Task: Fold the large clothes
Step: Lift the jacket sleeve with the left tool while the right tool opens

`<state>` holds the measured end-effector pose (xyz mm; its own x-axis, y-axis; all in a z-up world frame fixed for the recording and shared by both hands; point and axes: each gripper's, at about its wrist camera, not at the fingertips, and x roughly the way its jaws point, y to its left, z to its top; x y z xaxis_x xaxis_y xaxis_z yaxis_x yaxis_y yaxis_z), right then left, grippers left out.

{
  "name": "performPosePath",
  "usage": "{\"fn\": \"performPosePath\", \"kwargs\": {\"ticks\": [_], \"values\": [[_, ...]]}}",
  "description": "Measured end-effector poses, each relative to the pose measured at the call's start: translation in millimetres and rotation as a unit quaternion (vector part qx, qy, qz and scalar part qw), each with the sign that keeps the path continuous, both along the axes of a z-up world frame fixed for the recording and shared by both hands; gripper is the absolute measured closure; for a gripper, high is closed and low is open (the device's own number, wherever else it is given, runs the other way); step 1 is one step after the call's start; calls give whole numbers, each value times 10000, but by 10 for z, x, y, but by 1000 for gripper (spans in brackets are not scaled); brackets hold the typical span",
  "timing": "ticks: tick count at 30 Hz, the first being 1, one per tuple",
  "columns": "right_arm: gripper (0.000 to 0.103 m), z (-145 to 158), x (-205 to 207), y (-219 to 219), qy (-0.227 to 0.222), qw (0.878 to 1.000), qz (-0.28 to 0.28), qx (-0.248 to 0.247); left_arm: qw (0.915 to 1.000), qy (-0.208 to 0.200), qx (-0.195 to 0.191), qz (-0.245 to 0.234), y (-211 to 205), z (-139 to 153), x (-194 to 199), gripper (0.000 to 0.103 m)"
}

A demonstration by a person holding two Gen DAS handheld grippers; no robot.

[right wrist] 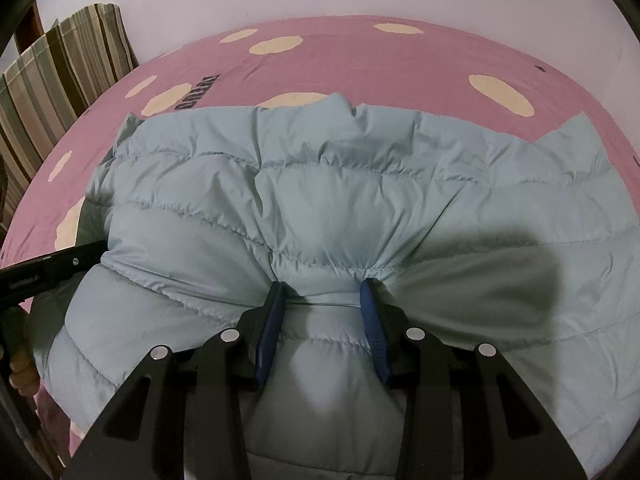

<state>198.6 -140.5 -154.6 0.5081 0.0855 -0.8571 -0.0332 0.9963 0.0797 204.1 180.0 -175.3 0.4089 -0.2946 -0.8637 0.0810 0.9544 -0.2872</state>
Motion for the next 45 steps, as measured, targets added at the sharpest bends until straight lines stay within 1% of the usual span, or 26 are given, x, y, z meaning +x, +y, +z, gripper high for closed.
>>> {"fn": "performPosePath", "kwargs": {"ticks": [1,2,5,6,9,11,16,18,22,24,28,29,33,35,36,38,41,42,45], "values": [[63,-3,0,4,-7,10000,0,-8,10000,-13,9,-66,-27,16,-5,67],[63,-2,-3,3,-15,10000,-1,-18,9998,-47,-34,-168,-54,40,-12,79],[63,-10,-10,16,-38,10000,-1,-37,9997,-98,-92,-202,-89,123,-27,90],[63,-16,-8,22,-41,10000,-2,-37,9996,-141,-147,-208,-98,179,-47,91],[63,-24,-9,14,-55,10000,3,-28,9986,-335,-340,-213,-130,397,-120,93],[63,-26,-20,24,-70,10000,5,-47,9972,-569,-396,-289,-201,625,-188,93],[63,5,-18,9,-110,9999,-4,22,9935,-935,-377,-535,-487,1052,-299,93],[63,82,-47,-48,-176,9997,-21,189,9924,-1045,-311,-579,-632,1200,-337,93],[63,283,-148,-264,-355,9983,-164,435,9902,-1194,-239,-683,-904,1443,-420,93],[62,415,-237,-429,-485,9975,-223,472,9885,-1279,-110,-801,-1093,1550,-464,93],[62,583,-427,-831,-632,9950,-467,609,9844,-1395,60,-1068,-1531,1705,-539,93],[62,613,-488,-951,-654,9942,-551,648,9829,-1427,144,-1151,-1696,1734,-559,93],[62,703,-741,-1368,-779,9910,-860,668,9781,-1454,434,-1424,-2247,1729,-615,93],[62,725,-855,-1539,-833,9895,-996,639,9746,-1465,634,-1569,-2573,1671,-633,93],[62,733,-936,-1665,-865,9881,-1108,629,9739,-1450,671,-1613,-2677,1639,-642,93],[62,737,-1074,-1831,-908,9853,-1302,639,9723,-1392,750,-1721,-2975,1525,-649,93],[62,709,-1255,-2093,-924,9807,-1582,689,9706,-1314,844,-1832,-3275,1331,-647,93],[62,692,-1273,-2184,-920,9790,-1674,713,9702,-1244,860,-1891,-3416,1224,-654,93],[62,616,-1401,-2360,-865,9754,-1879,758,9710,-1016,865,-1983,-3646,951,-640,93]]}}
